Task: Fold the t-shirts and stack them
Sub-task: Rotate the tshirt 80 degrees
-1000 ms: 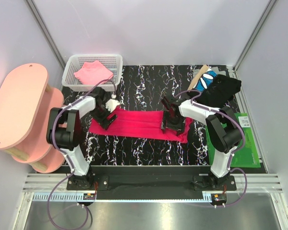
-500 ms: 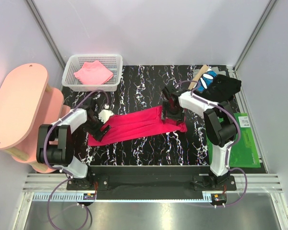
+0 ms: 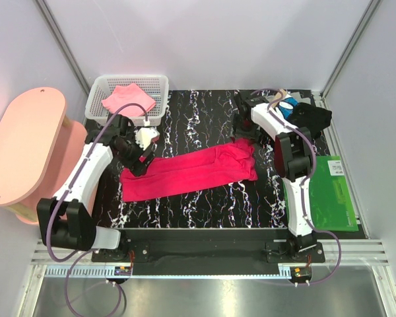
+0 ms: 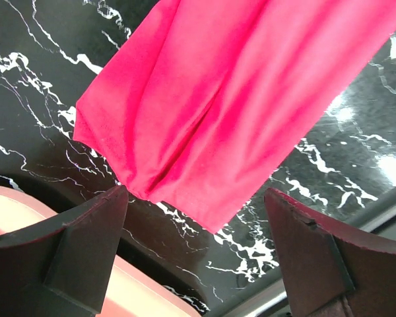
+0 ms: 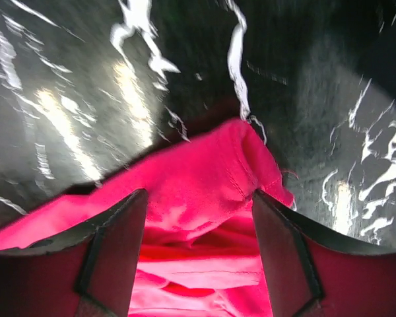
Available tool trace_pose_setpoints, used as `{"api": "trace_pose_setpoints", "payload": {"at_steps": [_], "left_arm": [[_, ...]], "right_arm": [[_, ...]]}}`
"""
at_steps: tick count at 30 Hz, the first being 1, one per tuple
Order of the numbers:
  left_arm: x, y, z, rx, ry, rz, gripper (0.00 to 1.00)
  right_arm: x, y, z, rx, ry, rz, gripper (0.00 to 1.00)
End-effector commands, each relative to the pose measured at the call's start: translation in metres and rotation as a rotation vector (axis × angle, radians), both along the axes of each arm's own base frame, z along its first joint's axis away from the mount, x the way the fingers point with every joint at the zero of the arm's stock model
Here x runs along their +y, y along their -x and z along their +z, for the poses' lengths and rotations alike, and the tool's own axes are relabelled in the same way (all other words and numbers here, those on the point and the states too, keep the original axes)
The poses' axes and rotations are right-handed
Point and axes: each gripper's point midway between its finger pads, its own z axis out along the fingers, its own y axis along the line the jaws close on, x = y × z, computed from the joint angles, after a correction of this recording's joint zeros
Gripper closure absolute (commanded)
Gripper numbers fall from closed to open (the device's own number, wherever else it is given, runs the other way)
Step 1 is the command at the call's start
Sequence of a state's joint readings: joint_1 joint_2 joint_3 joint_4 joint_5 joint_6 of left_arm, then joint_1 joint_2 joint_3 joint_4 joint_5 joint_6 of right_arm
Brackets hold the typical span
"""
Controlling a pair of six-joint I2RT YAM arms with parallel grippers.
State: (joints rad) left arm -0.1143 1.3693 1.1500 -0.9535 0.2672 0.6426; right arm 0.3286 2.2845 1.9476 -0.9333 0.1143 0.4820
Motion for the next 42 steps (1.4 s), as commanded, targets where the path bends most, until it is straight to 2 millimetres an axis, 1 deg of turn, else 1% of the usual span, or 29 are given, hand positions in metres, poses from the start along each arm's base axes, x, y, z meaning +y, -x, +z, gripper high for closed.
{"api": "trace_pose_setpoints", "payload": {"at_steps": [1,2,3,4,5,6,8,9,10,11,12,13,14,15,16,17,18,19,20,21,25,28,29,30,32,33,37,41,42], "left_arm": [[-0.011,0.003,0.018,-0.014,0.046,-0.016,0.10],[-0.010,-0.001,0.012,-0.004,0.033,-0.020,0.10],[-0.010,-0.004,0.010,-0.005,0.022,-0.022,0.10],[-0.006,-0.009,0.006,-0.006,-0.011,-0.016,0.10],[-0.003,-0.020,0.001,-0.031,-0.034,-0.007,0.10],[0.001,-0.025,-0.011,-0.007,-0.061,0.001,0.10],[0.012,-0.040,-0.025,-0.010,-0.142,0.028,0.11],[0.016,-0.047,-0.038,0.017,-0.173,0.039,0.11],[0.025,-0.051,-0.044,0.019,-0.228,0.060,0.11],[0.028,-0.062,-0.048,0.000,-0.242,0.075,0.11],[0.035,-0.068,-0.053,-0.003,-0.285,0.092,0.12],[0.042,-0.072,-0.063,0.018,-0.330,0.104,0.12],[0.044,-0.076,-0.066,0.018,-0.342,0.108,0.12],[0.045,-0.082,-0.067,0.012,-0.351,0.106,0.12],[0.046,-0.085,-0.072,0.017,-0.362,0.105,0.12],[0.045,-0.094,-0.067,-0.002,-0.361,0.107,0.12],[0.045,-0.097,-0.067,-0.005,-0.360,0.109,0.12],[0.044,-0.101,-0.068,-0.002,-0.357,0.108,0.12],[0.041,-0.107,-0.063,-0.017,-0.346,0.112,0.12],[0.039,-0.108,-0.062,-0.018,-0.341,0.109,0.12],[0.033,-0.106,-0.061,-0.017,-0.333,0.088,0.12],[0.035,-0.096,-0.071,0.012,-0.342,0.075,0.12],[0.036,-0.089,-0.077,0.031,-0.346,0.070,0.12],[0.036,-0.087,-0.078,0.035,-0.344,0.067,0.12],[0.035,-0.079,-0.085,0.054,-0.338,0.059,0.13],[0.035,-0.077,-0.084,0.054,-0.336,0.057,0.12],[0.032,-0.071,-0.084,0.053,-0.315,0.046,0.13],[0.035,-0.067,-0.093,0.070,-0.325,0.038,0.13],[0.035,-0.066,-0.097,0.077,-0.322,0.038,0.13]], "right_arm": [[-0.005,0.008,0.037,-0.031,0.060,-0.004,0.29],[-0.015,0.004,0.051,-0.088,0.121,-0.025,0.28],[-0.020,0.004,0.079,-0.157,0.137,-0.035,0.28],[-0.023,0.004,0.093,-0.194,0.161,-0.036,0.26],[-0.025,0.004,0.108,-0.241,0.193,-0.036,0.25],[-0.027,0.008,0.131,-0.290,0.187,-0.046,0.25],[-0.022,0.016,0.148,-0.324,0.168,-0.041,0.24],[-0.020,0.025,0.159,-0.342,0.147,-0.035,0.24],[-0.017,0.030,0.161,-0.343,0.126,-0.029,0.24],[-0.005,0.037,0.159,-0.322,0.060,-0.010,0.24],[0.001,0.051,0.151,-0.288,0.024,0.007,0.24],[0.009,0.060,0.144,-0.258,-0.012,0.019,0.25],[0.024,0.068,0.136,-0.233,-0.089,0.032,0.25],[0.029,0.087,0.114,-0.176,-0.096,0.051,0.26],[0.034,0.096,0.104,-0.150,-0.108,0.055,0.27],[0.039,0.098,0.094,-0.145,-0.125,0.049,0.27],[0.036,0.111,0.070,-0.085,-0.103,0.050,0.27],[0.036,0.115,0.061,-0.061,-0.100,0.044,0.28],[0.036,0.117,0.051,-0.045,-0.097,0.039,0.28],[0.033,0.121,0.037,-0.010,-0.078,0.038,0.28],[0.027,0.120,0.017,0.016,-0.029,0.034,0.29],[0.026,0.121,0.001,0.052,-0.007,0.037,0.29],[0.027,0.123,-0.005,0.073,-0.012,0.039,0.29],[0.027,0.126,-0.014,0.097,-0.006,0.040,0.29],[0.026,0.129,-0.023,0.118,0.007,0.036,0.30],[0.024,0.130,-0.030,0.132,0.020,0.034,0.30],[0.019,0.125,-0.041,0.148,0.049,0.031,0.30],[0.013,0.112,-0.046,0.153,0.060,0.012,0.30],[0.007,0.108,-0.046,0.154,0.061,0.000,0.30]]}}
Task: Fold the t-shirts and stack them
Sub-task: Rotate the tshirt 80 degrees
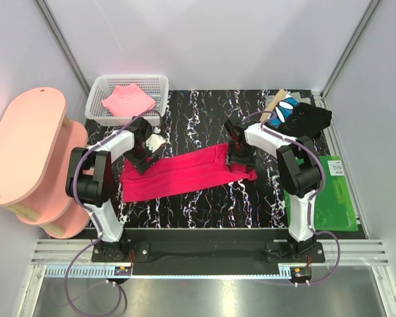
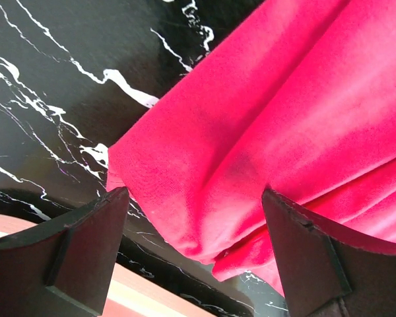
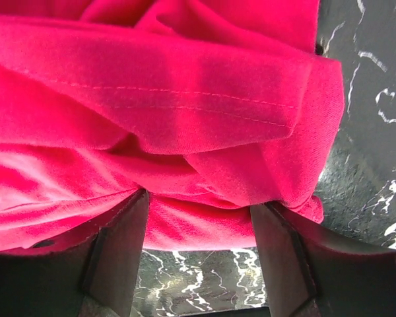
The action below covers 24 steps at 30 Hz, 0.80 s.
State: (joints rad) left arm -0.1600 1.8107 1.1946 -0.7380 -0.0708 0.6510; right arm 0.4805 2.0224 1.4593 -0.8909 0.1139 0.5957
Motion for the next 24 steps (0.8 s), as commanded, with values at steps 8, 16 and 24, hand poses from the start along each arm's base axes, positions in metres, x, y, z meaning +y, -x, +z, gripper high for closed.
{"api": "trace_pose_setpoints", "payload": {"at_steps": [8,16,24], "left_arm": [[0.002,0.010,-0.015,0.016,0.040,0.015,0.14],[-0.013,0.044,-0.010,0.052,0.108,0.026,0.16],[-0.059,0.074,0.000,0.106,0.239,-0.009,0.16]], "right_arm": [[-0.020,-0.076,-0.017,-0.041,-0.014,-0.054,0.29],[-0.001,-0.135,-0.012,-0.049,-0.105,0.043,0.30],[0.011,-0.180,-0.026,-0.081,-0.114,0.159,0.30]]}}
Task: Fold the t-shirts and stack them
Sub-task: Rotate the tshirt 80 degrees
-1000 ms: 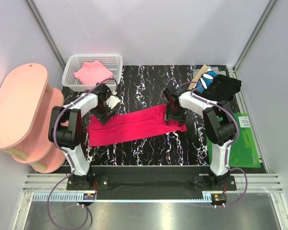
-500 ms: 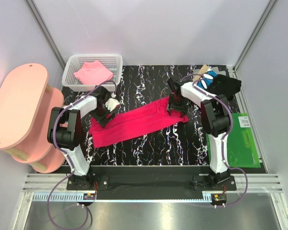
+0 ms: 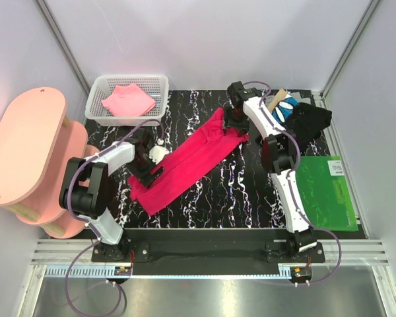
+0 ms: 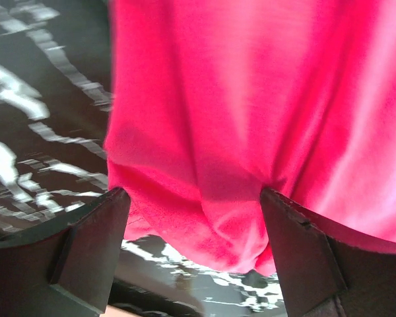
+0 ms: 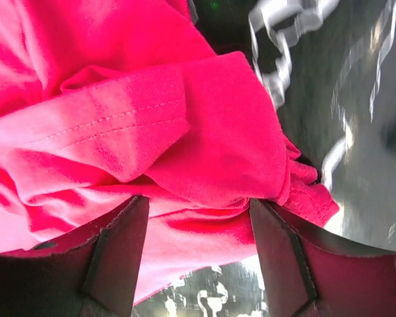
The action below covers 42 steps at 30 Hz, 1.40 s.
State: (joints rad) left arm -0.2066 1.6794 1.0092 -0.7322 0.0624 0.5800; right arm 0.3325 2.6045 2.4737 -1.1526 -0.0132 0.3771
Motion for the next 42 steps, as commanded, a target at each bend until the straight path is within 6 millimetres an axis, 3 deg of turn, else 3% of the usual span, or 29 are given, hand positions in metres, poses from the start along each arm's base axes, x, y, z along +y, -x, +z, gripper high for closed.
{"api": "trace_pose_setpoints", "payload": {"at_steps": [1,4,9,16,19,23,28,29,30,32,34,35,36,37,39,40,42], "left_arm": [[-0.033,0.019,0.011,0.037,0.115,-0.012,0.16],[-0.051,0.026,0.012,0.059,0.144,-0.042,0.16],[-0.074,0.044,0.007,0.138,0.209,-0.067,0.17],[-0.093,0.066,0.014,0.195,0.263,-0.095,0.18],[-0.092,0.068,0.029,0.166,0.274,-0.099,0.18],[-0.093,0.068,0.075,0.085,0.309,-0.124,0.17],[-0.081,0.057,0.136,-0.110,0.339,-0.102,0.16],[-0.078,0.053,0.147,-0.152,0.345,-0.082,0.16],[-0.070,0.050,0.154,-0.189,0.346,-0.052,0.16],[-0.057,0.047,0.158,-0.228,0.311,-0.007,0.16],[-0.038,0.041,0.156,-0.262,0.276,0.060,0.16],[-0.033,0.040,0.155,-0.268,0.270,0.090,0.16],[-0.023,0.037,0.155,-0.280,0.266,0.136,0.16],[-0.018,0.037,0.154,-0.288,0.267,0.156,0.16],[-0.005,0.034,0.155,-0.305,0.266,0.216,0.16],[0.000,0.033,0.156,-0.318,0.268,0.236,0.16],[0.015,0.030,0.162,-0.358,0.267,0.292,0.16]], "right_arm": [[-0.005,-0.022,-0.031,-0.013,0.019,0.065,0.30],[-0.010,-0.042,-0.024,-0.077,-0.002,0.037,0.30],[-0.016,-0.058,-0.020,-0.116,-0.066,0.007,0.32],[-0.012,-0.088,0.010,-0.266,-0.088,0.035,0.33],[-0.009,-0.095,0.022,-0.306,-0.103,0.043,0.33],[-0.010,-0.101,0.053,-0.373,-0.100,0.044,0.33],[-0.001,-0.100,0.131,-0.508,-0.136,0.070,0.32],[0.004,-0.096,0.141,-0.515,-0.155,0.079,0.32],[0.012,-0.089,0.166,-0.549,-0.174,0.095,0.32],[0.025,-0.068,0.192,-0.558,-0.194,0.130,0.31],[0.050,-0.043,0.201,-0.546,-0.189,0.190,0.31],[0.053,-0.025,0.200,-0.518,-0.161,0.200,0.31],[0.076,-0.005,0.197,-0.496,-0.154,0.249,0.30],[0.081,0.006,0.191,-0.480,-0.122,0.269,0.30],[0.096,0.042,0.167,-0.400,-0.088,0.324,0.30],[0.118,0.065,0.158,-0.378,-0.073,0.384,0.31],[0.126,0.097,0.131,-0.314,-0.019,0.446,0.32]]}}
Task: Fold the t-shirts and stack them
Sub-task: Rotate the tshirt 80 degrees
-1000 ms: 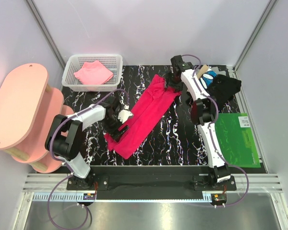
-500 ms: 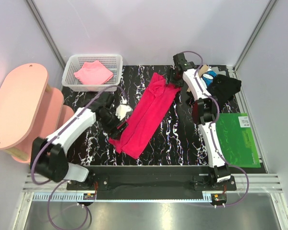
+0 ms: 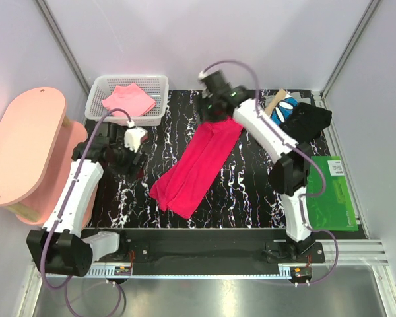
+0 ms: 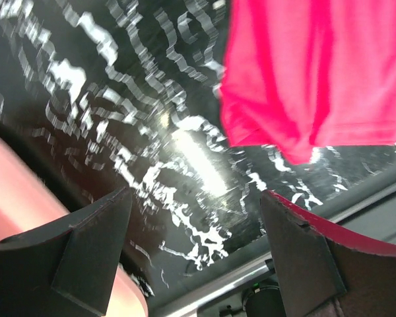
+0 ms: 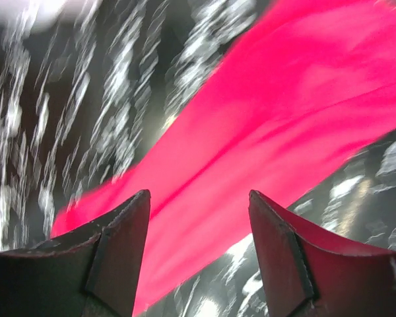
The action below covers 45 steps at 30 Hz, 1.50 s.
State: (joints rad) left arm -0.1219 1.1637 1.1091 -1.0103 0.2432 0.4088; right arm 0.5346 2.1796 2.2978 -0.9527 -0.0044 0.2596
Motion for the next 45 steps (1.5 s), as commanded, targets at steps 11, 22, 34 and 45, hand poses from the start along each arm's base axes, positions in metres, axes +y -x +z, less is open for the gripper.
{"api": "trace_pose_setpoints", "payload": {"at_steps": [11,22,34,45], "left_arm": [[0.089,-0.012,0.025,-0.129,0.107,0.345,0.16],[0.081,-0.006,0.021,-0.119,0.149,0.326,0.16],[0.082,-0.006,0.019,-0.091,0.192,0.329,0.16],[0.088,-0.003,0.016,-0.089,0.175,0.332,0.16]], "right_arm": [[0.064,0.182,-0.109,0.199,0.327,0.300,0.36],[0.101,0.194,-0.134,0.300,0.231,0.333,0.44],[0.132,0.222,-0.153,0.347,0.189,0.418,0.43],[0.105,0.248,-0.224,0.496,0.286,0.416,0.44]]}}
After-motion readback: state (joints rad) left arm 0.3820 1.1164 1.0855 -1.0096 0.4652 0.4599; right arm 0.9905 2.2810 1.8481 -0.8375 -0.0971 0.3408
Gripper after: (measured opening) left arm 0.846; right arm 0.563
